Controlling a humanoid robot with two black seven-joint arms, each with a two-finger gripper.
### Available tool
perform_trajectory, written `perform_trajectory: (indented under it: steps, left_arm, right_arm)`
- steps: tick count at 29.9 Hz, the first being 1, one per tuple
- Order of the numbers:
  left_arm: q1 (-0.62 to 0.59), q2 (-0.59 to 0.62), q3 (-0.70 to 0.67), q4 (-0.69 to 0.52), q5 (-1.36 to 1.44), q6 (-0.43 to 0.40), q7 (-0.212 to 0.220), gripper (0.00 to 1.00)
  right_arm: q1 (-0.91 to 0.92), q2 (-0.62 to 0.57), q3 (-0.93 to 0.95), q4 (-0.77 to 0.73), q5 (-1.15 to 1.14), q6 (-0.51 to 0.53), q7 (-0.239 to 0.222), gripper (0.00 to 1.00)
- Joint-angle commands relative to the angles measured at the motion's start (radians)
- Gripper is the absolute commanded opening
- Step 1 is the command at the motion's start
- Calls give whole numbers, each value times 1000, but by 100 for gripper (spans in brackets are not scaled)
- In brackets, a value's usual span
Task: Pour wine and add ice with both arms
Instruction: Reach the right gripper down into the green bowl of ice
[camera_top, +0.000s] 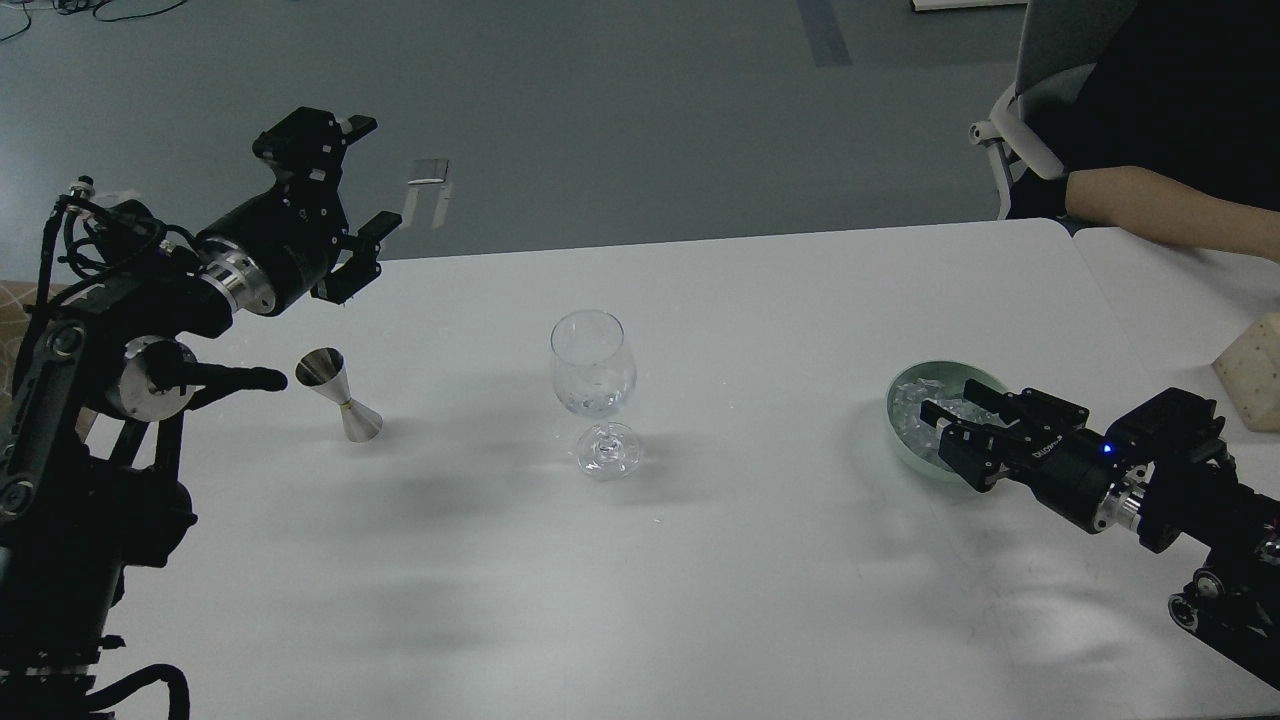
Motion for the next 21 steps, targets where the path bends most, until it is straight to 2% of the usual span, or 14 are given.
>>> perform_trajectory:
  steps: [1, 13, 19, 21]
  left_arm:
    - [0, 2, 0, 0, 0, 0, 0, 98]
    - [0, 2, 0, -1, 0, 0, 0, 98]
    - [0, 2, 0, -1, 0, 0, 0, 98]
    - [2, 2, 0, -1, 0, 0, 0, 98]
  right_arm:
    - [9, -1, -18, 0, 1, 14, -4, 50]
    - [12, 1, -18, 1, 3, 19, -2, 47]
    - [12, 1, -18, 6, 4, 19, -2, 36]
    - [11, 1, -18, 7, 6, 19, -2, 29]
